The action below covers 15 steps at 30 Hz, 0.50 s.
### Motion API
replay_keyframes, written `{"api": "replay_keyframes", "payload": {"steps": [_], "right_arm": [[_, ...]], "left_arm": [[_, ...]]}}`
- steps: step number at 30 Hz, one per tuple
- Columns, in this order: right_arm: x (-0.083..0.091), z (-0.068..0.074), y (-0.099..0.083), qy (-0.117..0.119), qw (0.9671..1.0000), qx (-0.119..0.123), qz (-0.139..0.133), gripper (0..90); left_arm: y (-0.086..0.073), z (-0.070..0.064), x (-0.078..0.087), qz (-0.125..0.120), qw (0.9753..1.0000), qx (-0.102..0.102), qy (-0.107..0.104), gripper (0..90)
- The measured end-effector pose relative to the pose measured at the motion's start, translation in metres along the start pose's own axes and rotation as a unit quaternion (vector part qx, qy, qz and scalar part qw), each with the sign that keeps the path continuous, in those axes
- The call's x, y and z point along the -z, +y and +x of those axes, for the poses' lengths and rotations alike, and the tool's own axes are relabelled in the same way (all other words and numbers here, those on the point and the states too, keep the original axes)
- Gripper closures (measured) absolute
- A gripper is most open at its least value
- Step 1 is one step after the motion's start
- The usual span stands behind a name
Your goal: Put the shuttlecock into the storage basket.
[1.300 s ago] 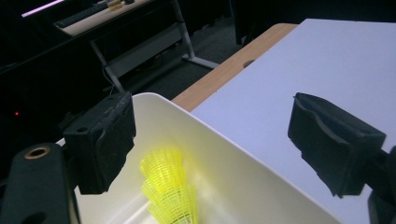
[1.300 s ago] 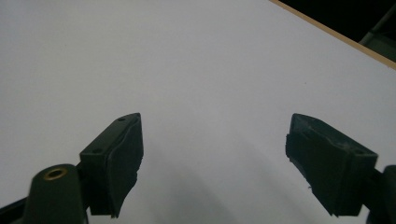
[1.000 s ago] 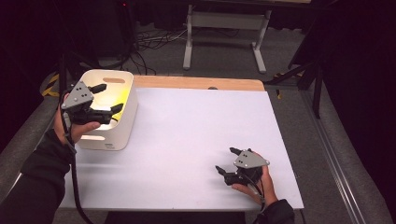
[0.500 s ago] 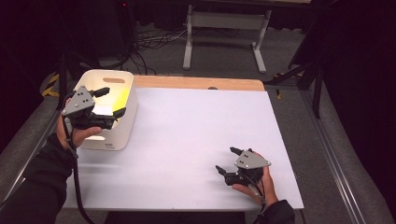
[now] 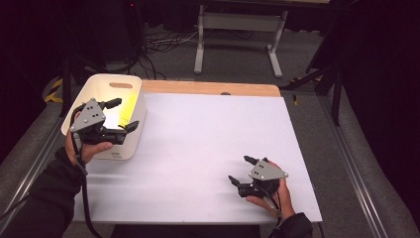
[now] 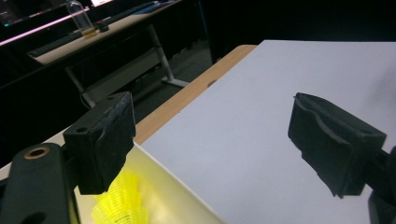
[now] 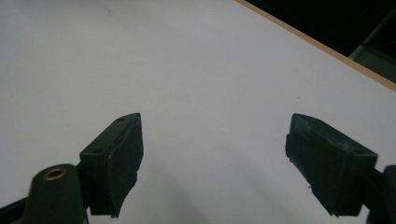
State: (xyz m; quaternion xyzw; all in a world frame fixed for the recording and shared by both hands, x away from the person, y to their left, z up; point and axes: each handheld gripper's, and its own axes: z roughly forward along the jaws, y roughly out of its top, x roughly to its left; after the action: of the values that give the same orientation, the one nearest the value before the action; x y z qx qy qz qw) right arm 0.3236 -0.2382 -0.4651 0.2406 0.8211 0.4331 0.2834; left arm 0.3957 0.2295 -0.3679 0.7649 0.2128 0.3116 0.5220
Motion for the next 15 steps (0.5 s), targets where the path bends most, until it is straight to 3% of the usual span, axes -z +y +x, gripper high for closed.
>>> {"api": "replay_keyframes", "payload": {"steps": [5,15], "right_arm": [[0.0,0.0,0.0,0.001,1.0,0.001,0.001,19.6],[0.001,-0.001,0.0,-0.002,1.0,-0.001,-0.001,19.6]], "left_arm": [[0.0,-0.008,-0.003,0.0,0.9999,-0.013,-0.007,15.8],[0.002,-0.02,-0.007,-0.007,0.9997,-0.018,-0.018,14.8]]}}
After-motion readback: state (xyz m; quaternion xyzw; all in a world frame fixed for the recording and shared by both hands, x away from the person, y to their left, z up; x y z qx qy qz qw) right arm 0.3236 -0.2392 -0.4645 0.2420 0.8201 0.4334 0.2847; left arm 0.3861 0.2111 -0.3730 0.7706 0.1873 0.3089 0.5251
